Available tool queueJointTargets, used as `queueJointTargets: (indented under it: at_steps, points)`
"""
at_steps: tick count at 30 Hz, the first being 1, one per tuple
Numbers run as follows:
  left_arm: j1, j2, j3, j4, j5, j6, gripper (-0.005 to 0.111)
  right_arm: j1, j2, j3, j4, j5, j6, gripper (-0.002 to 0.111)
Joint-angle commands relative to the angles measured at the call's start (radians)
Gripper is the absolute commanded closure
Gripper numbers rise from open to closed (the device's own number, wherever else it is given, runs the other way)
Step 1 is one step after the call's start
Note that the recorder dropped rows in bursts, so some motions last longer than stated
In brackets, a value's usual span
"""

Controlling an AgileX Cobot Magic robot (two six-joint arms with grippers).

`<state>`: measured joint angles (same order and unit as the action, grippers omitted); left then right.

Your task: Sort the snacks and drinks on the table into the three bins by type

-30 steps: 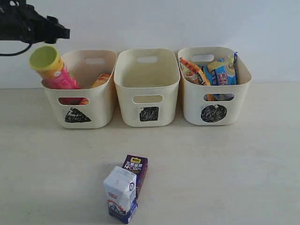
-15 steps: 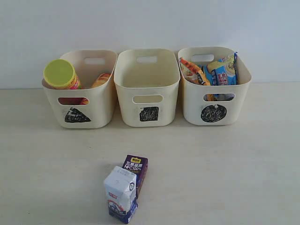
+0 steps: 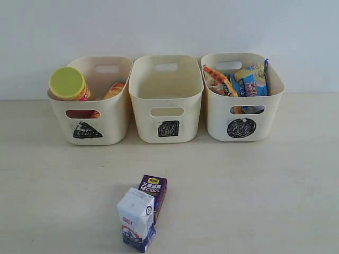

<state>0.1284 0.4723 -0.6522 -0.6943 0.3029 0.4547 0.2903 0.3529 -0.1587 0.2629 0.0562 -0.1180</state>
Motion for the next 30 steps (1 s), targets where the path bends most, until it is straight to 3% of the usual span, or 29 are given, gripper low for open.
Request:
queueJointTargets:
  at_steps: [1,6,11,13,30]
  points:
    - [0.003,-0.214,0.144,-0.003,-0.014,-0.006,0.103,-0.002,-0.003,-0.001,-0.004,-0.001,0.008,0.108]
    - [0.003,-0.411,0.289,-0.003,-0.004,-0.009,0.103,-0.002,-0.003,-0.001,-0.004,-0.001,0.008,0.108]
    - [0.003,-0.472,0.382,-0.003,0.139,-0.010,0.103,-0.002,-0.003,-0.001,-0.004,-0.001,0.008,0.108]
    - [0.003,-0.472,0.383,-0.028,0.206,-0.032,0.103,-0.002,-0.003,-0.001,-0.004,0.001,0.008,0.108]
    - [0.003,-0.472,0.383,-0.065,0.191,-0.032,0.103,-0.002,-0.003,-0.001,-0.004,0.001,0.008,0.108]
